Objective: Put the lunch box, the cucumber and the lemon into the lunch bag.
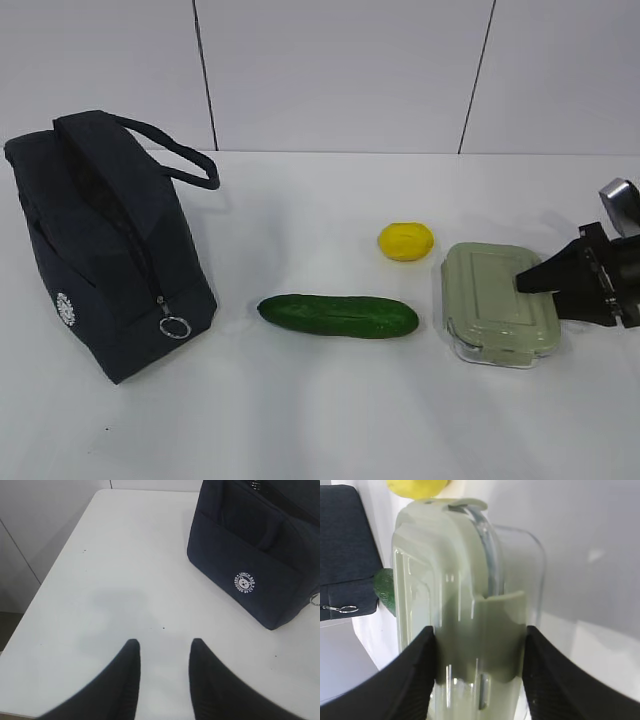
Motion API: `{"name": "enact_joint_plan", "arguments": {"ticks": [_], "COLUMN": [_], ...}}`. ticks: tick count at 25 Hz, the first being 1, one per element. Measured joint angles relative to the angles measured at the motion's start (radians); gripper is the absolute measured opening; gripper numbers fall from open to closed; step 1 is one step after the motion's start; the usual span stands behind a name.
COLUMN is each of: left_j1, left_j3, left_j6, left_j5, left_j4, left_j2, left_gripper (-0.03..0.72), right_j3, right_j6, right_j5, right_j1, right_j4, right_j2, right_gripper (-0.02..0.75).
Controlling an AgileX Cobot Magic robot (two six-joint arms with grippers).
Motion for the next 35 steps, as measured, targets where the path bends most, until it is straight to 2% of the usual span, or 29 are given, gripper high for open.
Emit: {"name": "enact_joint_plan", "arguments": {"ticks": [11, 19, 27, 35], "left_j1": [0.000, 0.000, 0.000, 0.000], "left_j3": [0.000, -0.043, -0.128, -0.186], "left_j6": [0.000, 0.000, 0.005, 0.023], "left_j5": [0.000, -0.032, -0.133, -0.326], "left_j4": [-0.005, -0.132, -0.306, -0.429], "left_j2": [0.000, 0.031, 0.314, 0.598], "left_gripper": [0.237, 0.237, 0.243, 0.319], "right_j3": [0.000, 0.002, 0.002, 0.002], "right_j6": [0.068, 0.096, 0.097, 0.099], "right_j5": [-0.001, -0.001, 0.001, 0.002], "right_j1": [0.000, 0.005, 0.080, 0.083], "right_j4": [0.000, 0.012, 0.020, 0.050], "right_j2": [-0.074, -0.125, -0.142, -0.151], "right_gripper": [0.402, 0.402, 0.402, 0.401]}}
